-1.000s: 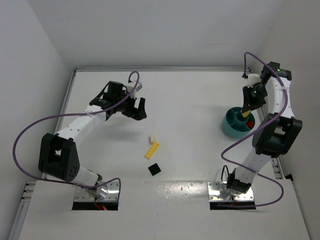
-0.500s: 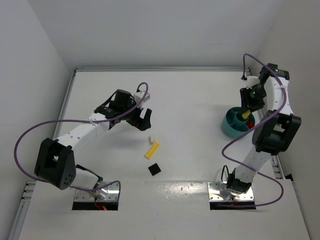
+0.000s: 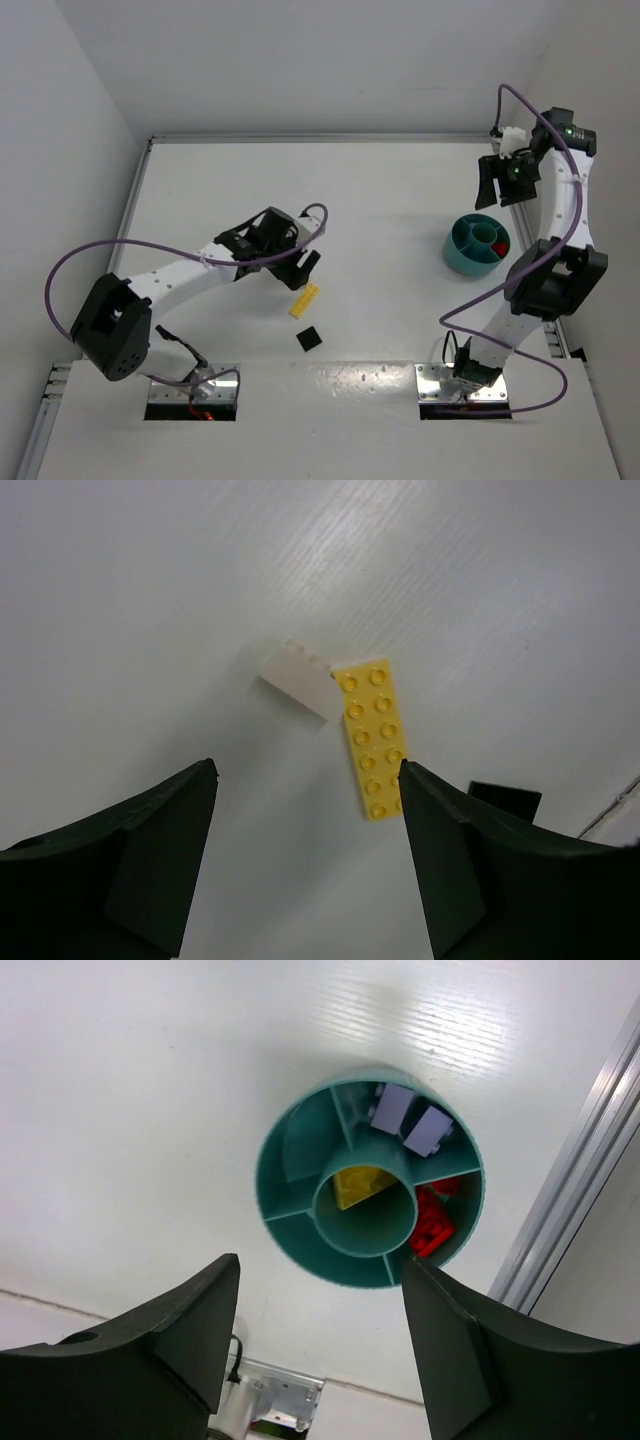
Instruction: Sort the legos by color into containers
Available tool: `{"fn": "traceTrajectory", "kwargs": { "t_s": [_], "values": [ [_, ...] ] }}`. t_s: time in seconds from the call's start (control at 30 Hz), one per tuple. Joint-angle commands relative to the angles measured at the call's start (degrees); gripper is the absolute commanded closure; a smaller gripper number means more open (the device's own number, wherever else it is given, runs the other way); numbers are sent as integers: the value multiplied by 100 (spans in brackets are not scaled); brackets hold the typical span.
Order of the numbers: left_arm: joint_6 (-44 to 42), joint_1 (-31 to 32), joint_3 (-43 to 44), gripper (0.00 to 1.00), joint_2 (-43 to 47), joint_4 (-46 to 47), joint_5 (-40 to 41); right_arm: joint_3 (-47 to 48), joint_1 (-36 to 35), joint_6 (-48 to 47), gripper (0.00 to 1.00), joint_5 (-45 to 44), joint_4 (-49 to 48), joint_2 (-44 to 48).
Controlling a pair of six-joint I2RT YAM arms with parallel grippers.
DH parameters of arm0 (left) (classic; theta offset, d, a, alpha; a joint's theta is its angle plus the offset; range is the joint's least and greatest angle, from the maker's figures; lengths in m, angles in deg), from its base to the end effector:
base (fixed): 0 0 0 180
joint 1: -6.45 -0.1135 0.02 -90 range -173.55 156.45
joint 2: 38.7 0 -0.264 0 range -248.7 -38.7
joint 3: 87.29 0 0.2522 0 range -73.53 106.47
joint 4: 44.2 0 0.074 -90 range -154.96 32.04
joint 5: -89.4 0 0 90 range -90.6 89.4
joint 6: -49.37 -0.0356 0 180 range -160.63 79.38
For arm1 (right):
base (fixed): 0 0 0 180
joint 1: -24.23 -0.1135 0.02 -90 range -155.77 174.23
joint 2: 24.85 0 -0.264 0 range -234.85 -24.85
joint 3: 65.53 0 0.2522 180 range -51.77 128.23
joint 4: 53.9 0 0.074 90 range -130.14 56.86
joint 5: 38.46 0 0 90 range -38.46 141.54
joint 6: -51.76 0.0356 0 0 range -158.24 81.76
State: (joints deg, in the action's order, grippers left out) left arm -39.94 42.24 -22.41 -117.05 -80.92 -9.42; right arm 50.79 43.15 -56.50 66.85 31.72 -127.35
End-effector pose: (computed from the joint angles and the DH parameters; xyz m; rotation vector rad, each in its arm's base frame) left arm 0.2254 -0.1693 0.2294 0.8167 2.3520 -0.4644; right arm 0.3397 -0.1065 0.3286 -0.0434 2.7499 0.2099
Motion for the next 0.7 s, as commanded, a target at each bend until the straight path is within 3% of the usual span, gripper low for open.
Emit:
{"fn": "traceTrajectory", "kwargs": {
  "t_s": [0.0,0.23,0.47,0.67],
  "values": [
    [124,384,48,22,-294,-24,346,54,-37,-11,34,420,162,484],
    [625,921,-188,46,-348,-24,968,-350,-37,-11,34,367,215,854],
    [1337,1053,-250,47,-611,-24,1330,-483,-37,-11,34,367,215,1039],
    [1715,1316,-506,33,-673,152,1401,-483,-37,-11,34,367,215,1039]
  ]
}}
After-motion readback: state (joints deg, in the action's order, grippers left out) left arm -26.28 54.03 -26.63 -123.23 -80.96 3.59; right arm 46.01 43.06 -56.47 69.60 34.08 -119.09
